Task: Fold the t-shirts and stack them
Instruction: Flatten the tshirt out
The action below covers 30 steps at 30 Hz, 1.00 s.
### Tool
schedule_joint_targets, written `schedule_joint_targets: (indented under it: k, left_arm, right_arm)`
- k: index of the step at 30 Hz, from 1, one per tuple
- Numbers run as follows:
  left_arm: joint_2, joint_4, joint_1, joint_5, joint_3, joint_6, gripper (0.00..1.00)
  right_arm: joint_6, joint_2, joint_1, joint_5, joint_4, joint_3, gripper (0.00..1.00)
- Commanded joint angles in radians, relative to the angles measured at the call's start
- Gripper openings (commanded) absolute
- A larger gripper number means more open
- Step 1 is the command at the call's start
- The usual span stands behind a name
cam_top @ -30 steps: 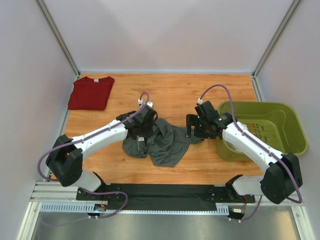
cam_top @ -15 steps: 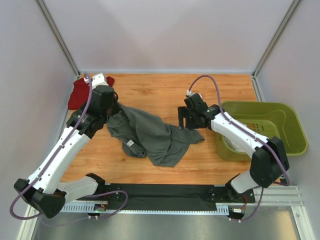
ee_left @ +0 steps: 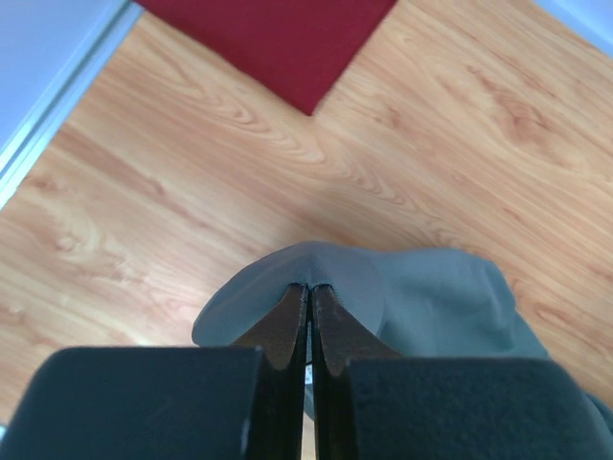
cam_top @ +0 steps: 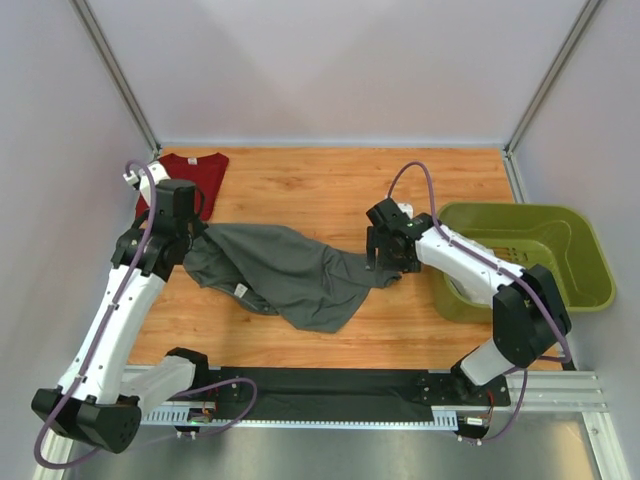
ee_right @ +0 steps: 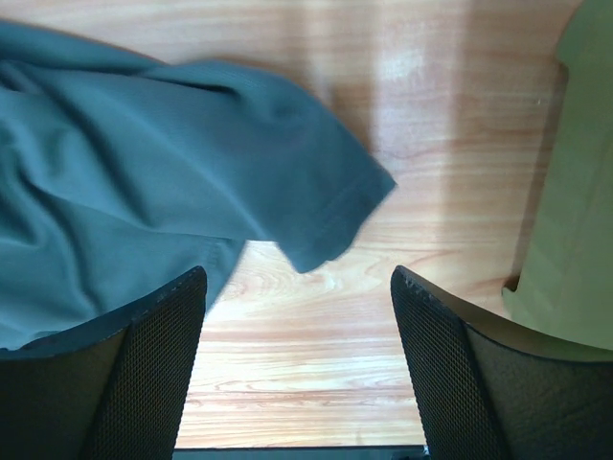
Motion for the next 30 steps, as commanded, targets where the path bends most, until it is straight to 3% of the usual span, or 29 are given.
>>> schedule_joint_targets:
  k: [1, 9, 16, 19, 26, 30]
  left_arm:
    - [-0.038, -0.031, 0.042, -0.039, -0.008, 0.011, 0.0]
    - [-0.035, -0.024, 0.084, 0.013, -0.039, 0.029, 0.0]
    - [-0.015, -0.007, 0.084, 0.018, -0.023, 0.055, 0.0]
    - [-0.001, -0.012, 0.087, 0.015, -0.014, 0.057, 0.0]
    - [0.013, -0.004, 0.093, 0.012, 0.004, 0.063, 0.0]
    - [0.033, 0.002, 0.099, 0.004, 0.036, 0.084, 0.0]
  right_arm:
    - [0.039, 0.015, -0.003, -0.019, 0.007, -0.024, 0.79]
    - [0.024, 0.019, -0.003, -0.132, 0.137, -0.071, 0.73]
    - [0.007, 0.105, -0.003, -0.126, 0.167, -0.016, 0.55]
    - [0.001, 0.13, -0.003, -0.122, 0.159, 0.002, 0.52]
    - [-0.039, 0.124, -0.003, -0.044, 0.069, 0.077, 0.0]
    - [-0.081, 0.108, -0.003, 0.028, 0.014, 0.14, 0.0]
